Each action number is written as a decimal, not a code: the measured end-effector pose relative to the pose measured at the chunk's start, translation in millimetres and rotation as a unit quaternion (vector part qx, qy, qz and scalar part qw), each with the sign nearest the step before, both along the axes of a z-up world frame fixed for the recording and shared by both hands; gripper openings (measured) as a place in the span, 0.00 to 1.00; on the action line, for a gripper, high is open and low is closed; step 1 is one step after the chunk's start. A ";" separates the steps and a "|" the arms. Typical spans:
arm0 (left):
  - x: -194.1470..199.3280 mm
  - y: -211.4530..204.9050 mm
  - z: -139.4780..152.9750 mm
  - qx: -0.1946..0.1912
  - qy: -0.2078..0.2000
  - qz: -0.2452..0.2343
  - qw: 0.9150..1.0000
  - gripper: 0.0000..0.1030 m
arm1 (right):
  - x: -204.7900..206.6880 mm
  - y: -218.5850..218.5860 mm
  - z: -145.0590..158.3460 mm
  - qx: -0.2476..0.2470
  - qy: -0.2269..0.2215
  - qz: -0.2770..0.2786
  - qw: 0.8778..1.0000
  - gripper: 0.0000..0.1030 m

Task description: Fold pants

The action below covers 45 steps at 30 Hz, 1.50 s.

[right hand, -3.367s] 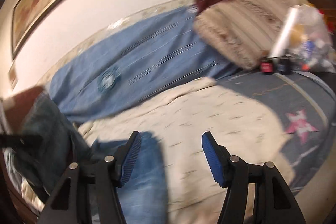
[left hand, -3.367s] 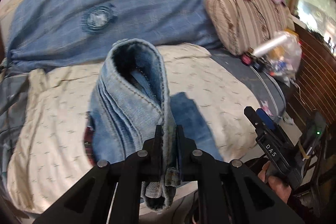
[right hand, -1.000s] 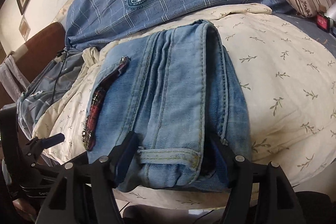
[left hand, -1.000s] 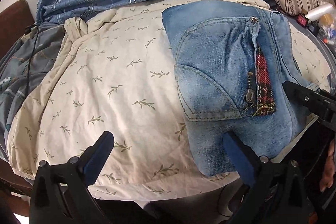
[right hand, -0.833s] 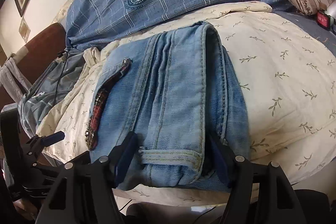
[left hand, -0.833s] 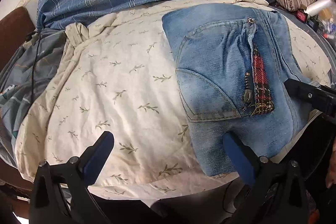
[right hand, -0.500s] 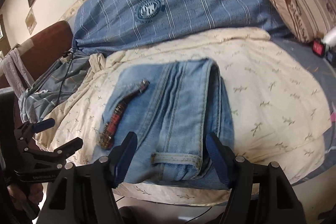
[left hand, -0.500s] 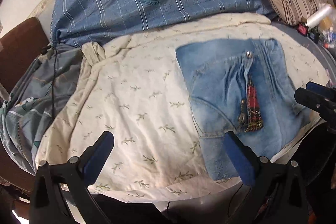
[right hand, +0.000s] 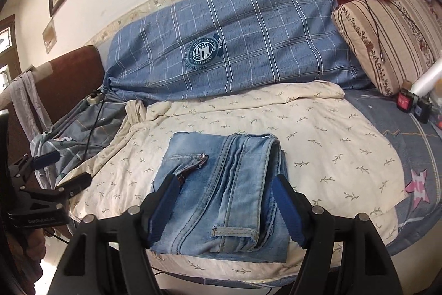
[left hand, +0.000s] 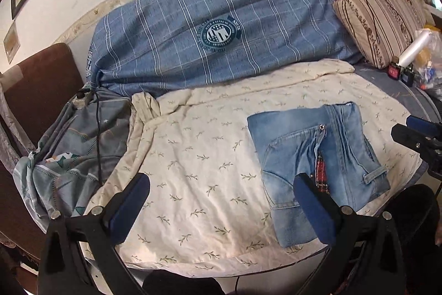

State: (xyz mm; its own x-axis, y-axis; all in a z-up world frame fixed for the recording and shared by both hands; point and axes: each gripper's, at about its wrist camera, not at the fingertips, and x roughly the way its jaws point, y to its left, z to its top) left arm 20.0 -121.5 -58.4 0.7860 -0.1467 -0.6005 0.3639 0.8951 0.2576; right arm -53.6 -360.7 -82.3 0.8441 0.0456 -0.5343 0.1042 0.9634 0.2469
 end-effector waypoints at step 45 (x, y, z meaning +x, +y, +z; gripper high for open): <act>-0.1 63.2 18.3 -0.025 -0.043 0.060 0.997 1.00 | -5.1 11.2 -17.1 0.017 0.041 0.001 0.999 0.75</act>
State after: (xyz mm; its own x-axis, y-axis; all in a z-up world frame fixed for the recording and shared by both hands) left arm 19.9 -58.4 -40.1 0.8482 -0.0770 -0.5240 0.2325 0.9430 0.2379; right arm -58.7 -349.5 -99.5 0.7971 0.0659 -0.6002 0.1241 0.9549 0.2698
